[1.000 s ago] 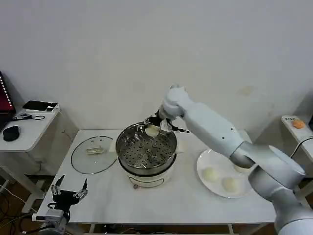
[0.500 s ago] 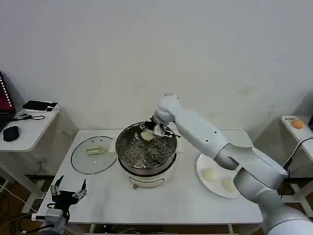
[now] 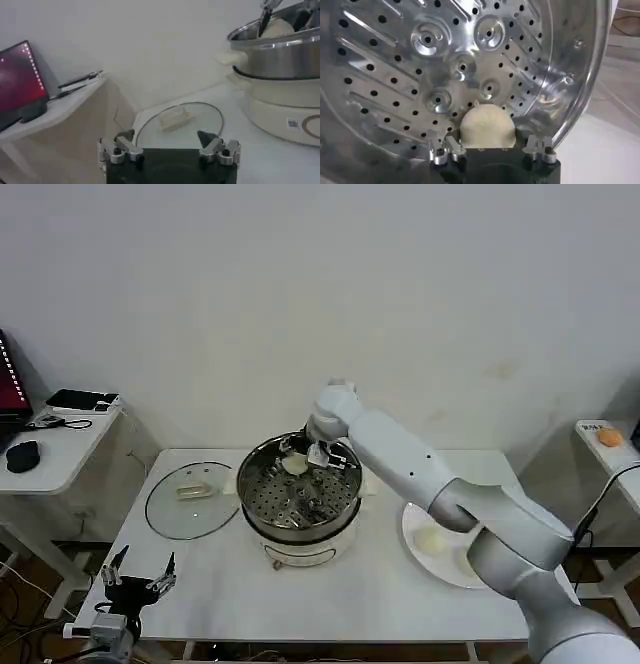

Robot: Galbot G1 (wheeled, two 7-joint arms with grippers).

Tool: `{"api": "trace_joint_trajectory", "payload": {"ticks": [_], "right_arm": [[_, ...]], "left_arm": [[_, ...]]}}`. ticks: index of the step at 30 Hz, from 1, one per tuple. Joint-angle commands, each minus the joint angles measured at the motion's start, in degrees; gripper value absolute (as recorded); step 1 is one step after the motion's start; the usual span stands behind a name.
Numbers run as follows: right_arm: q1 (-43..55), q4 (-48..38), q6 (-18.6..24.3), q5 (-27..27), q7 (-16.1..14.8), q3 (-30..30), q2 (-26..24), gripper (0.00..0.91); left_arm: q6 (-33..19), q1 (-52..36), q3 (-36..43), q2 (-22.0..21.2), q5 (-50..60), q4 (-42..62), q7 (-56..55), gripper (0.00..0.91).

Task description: Take steamed baozi put them in steamer then cover it.

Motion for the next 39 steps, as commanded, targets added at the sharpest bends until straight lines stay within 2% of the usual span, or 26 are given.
{"api": "trace_joint_trajectory", "payload": {"ticks": [1,11,14,17,18,19,21,25,28,30,32,35,38,39], "right_arm": [[0.11,-0.66,-0.08,-0.25,0.49,-0.13,0.46,0.907],[0.79,0.92,-0.98,0.87,0.40,-0.61,-0.91,0.907],[1.38,2.96,-1.33,4.28,-0.66,-0.65,-2.45,0.907],[2.36,8.28,-4.49,12.23,-2.85,-0.67,-6.11,0.907],[3.02,11.32,-9.42,15.17,-2.10,-1.27,-8.31,0.907],[3.49,14.57,-12.33,18.28,-1.75,-1.49,-9.99,0.907],[4.39,18.42,-17.23,22.51,-1.53,-0.67,-13.42,0.907],[6.28,23.87,-27.32,34.38,-1.40,0.35,-19.86,0.907],[6.98,26.96,-31.11,42.54,-1.55,1.10,-24.15,0.907],[7.35,29.05,-36.08,46.08,-1.91,1.23,-27.36,0.907],[7.62,31.15,-41.10,48.54,-3.55,1.68,-30.50,0.907],[7.97,32.84,-44.96,52.88,-6.11,2.20,-34.20,0.907],[7.40,35.30,-52.52,55.09,-9.95,3.23,-38.71,0.907],[6.48,36.24,-56.09,54.70,-12.56,4.53,-40.45,0.907]], "left_arm": [[0.00,0.00,0.02,0.01,0.02,-0.05,0.00,0.907],[0.04,0.03,-0.01,0.00,0.06,0.06,0.05,0.907],[0.02,0.29,-0.18,0.03,0.07,0.02,0.04,0.907],[0.05,0.50,-0.48,0.13,0.08,-0.18,0.09,0.907],[0.07,0.51,-0.58,0.10,0.07,-0.33,0.11,0.907],[0.09,0.52,-0.69,0.06,0.05,-0.48,0.13,0.907],[0.18,0.49,-0.84,-0.07,0.04,-0.99,0.21,0.907],[0.33,0.31,-0.95,-0.22,0.09,-1.66,0.35,0.907],[0.38,0.44,-0.85,-0.42,0.12,-2.29,0.40,0.907],[0.35,0.67,-0.73,-0.41,0.12,-2.66,0.47,0.907],[0.27,0.81,-0.70,-0.43,0.11,-2.88,0.50,0.907],[0.27,0.83,-0.68,-0.53,-0.07,-3.19,0.52,0.907],[0.29,0.96,-0.46,-0.13,-0.60,-3.50,0.58,0.907],[0.32,1.02,-0.30,0.01,-1.03,-3.70,0.63,0.907]]}}
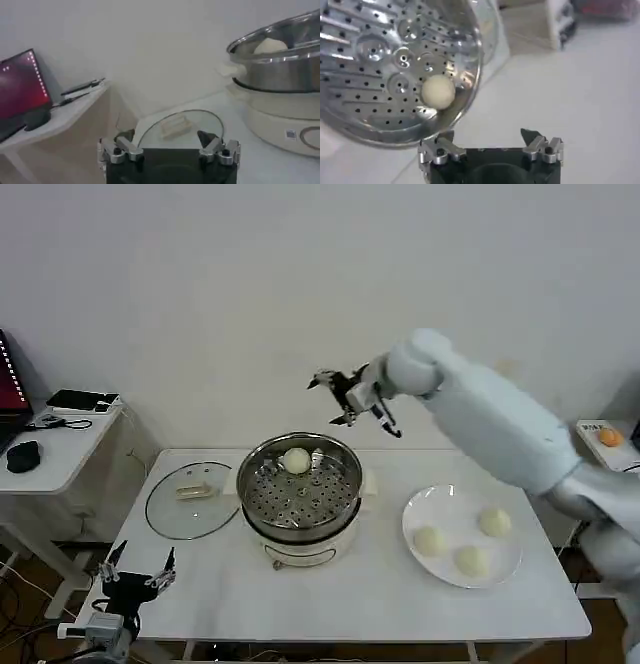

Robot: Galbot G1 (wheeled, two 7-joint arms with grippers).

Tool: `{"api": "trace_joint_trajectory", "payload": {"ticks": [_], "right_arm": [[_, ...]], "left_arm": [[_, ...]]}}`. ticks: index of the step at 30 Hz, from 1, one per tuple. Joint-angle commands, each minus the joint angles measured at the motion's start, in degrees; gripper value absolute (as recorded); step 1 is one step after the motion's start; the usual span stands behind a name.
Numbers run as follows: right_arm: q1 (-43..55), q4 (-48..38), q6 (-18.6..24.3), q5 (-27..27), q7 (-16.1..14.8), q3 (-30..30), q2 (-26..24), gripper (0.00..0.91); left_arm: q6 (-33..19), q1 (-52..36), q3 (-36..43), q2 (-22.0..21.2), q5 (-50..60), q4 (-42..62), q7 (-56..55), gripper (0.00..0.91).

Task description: Take steamed baozi put them in steamer then cover it.

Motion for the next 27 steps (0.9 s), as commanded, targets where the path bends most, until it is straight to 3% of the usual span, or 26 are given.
{"api": "trace_joint_trajectory", "payload": {"ticks": [1,6,12,20,27], "right_arm": [[-0.87,10.08,-23.61,14.17,-9.43,3.31,-15.29,0.907],[-5.13,12.70,-29.40,14.15,-13.81,4.87,-23.21,0.907],[-12.64,12.59,-29.87,13.97,-16.05,5.24,-27.98,0.907],[-17.52,10.17,-29.81,11.27,-16.63,4.09,-26.90,0.907],[-18.49,4.96,-28.42,7.54,-16.73,2.31,-21.28,0.907]], "left_arm": [[0.05,0.30,0.43,0.59,-1.05,-0.95,0.13,0.907],[0.11,-0.21,0.87,0.97,-1.80,-1.78,-0.01,0.907],[0.48,-0.50,1.86,1.33,-2.10,-1.75,-0.32,0.907],[0.65,0.08,2.70,1.18,-1.59,-1.37,-0.52,0.907],[0.60,0.42,3.36,0.56,-1.13,-0.16,-0.93,0.907]]}}
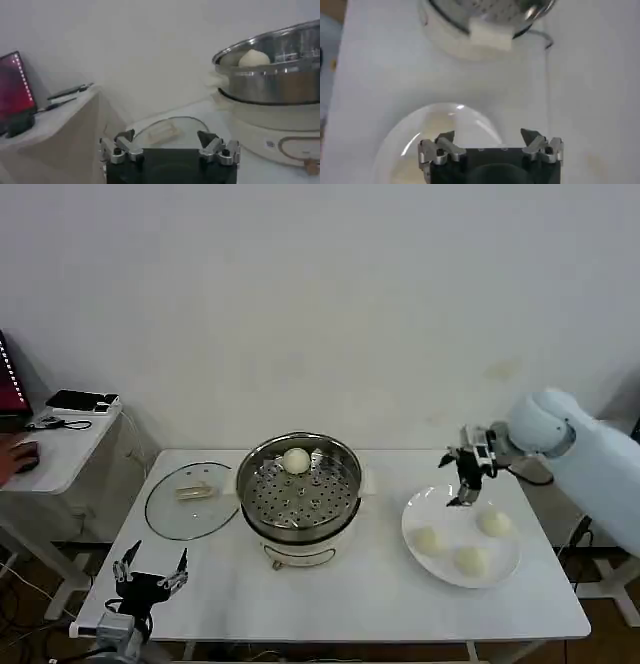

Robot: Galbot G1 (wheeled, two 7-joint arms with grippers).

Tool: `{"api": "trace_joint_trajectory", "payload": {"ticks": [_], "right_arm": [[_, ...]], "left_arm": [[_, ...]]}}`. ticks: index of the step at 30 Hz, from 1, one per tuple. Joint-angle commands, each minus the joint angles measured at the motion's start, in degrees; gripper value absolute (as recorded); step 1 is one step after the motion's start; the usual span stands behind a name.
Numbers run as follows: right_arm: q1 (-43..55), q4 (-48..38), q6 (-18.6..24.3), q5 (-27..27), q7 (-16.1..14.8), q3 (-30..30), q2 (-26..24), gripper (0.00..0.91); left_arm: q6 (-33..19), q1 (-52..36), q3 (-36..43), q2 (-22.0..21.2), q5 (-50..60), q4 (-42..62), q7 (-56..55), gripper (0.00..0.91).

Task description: Take steamed baozi put them in steamer then cover it.

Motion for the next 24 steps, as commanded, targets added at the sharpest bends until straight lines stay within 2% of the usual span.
{"api": "trace_joint_trajectory", "payload": {"ticks": [1,11,24], "right_arm": [[-4.05,-3.84,-1.78,-2.45,-1.89,-0.76,1.90,0.907],[-4.82,-9.94,-0.20,-5.02,-1.82,-2.00,7.97,0.907],[-5.33,-14.51,2.09,-8.99,-2.37,-3.79,11.14,0.907]], "left_arm": [[0.00,0.05,0.43,-0.41,0.24,0.68,-0.15,0.907],[0.01,-0.54,-0.06,-0.29,0.15,2.18,-0.10,0.907],[0.04,-1.14,-0.22,-0.15,0.21,3.70,0.01,0.907]]}}
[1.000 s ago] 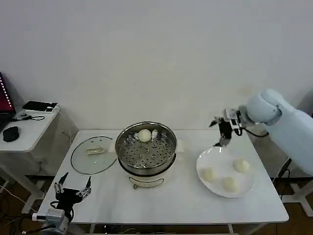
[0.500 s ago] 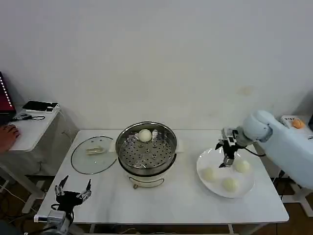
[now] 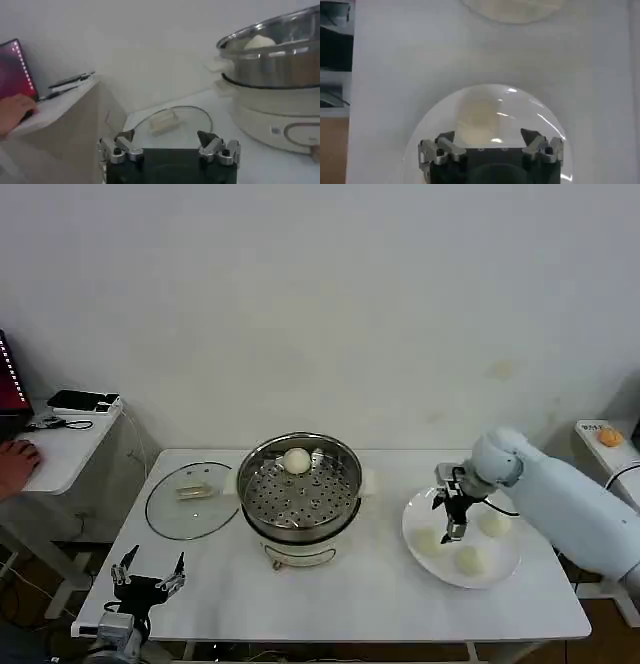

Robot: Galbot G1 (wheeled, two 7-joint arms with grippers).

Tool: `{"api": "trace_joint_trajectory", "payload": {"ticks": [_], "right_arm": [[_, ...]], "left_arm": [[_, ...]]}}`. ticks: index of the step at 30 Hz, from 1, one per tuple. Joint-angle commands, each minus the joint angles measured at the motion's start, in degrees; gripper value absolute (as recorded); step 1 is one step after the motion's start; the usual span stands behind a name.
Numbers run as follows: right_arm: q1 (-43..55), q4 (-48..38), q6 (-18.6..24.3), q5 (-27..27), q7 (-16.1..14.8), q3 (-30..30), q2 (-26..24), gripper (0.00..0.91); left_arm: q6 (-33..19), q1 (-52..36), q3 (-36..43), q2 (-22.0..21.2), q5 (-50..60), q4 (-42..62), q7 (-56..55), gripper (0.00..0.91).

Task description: Take steamed baozi put them in steamer then cover it.

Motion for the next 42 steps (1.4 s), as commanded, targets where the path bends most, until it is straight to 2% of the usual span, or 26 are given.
{"api": "trace_joint_trajectory", "payload": {"ticks": [1,11,42], "right_arm": [[-0.70,-3.56,0.81,-2.35,-0.22,-0.39,2.56,0.907],[-1.61,-5.16,2.27,-4.81,-0.32,0.68,4.28,0.907],[-2.39,-8.96,4.00,-6.89,0.56,0.05,7.14,0.907]], "left_arm": [[-0.03,-0.16,0.15,-0.02,0.06,0.95,0.03,0.907],[-0.01,-0.25,0.09,0.00,0.05,1.29,0.07,0.907],[-0.06,-0.57,0.01,-0.05,0.15,2.36,0.03,0.907]]}}
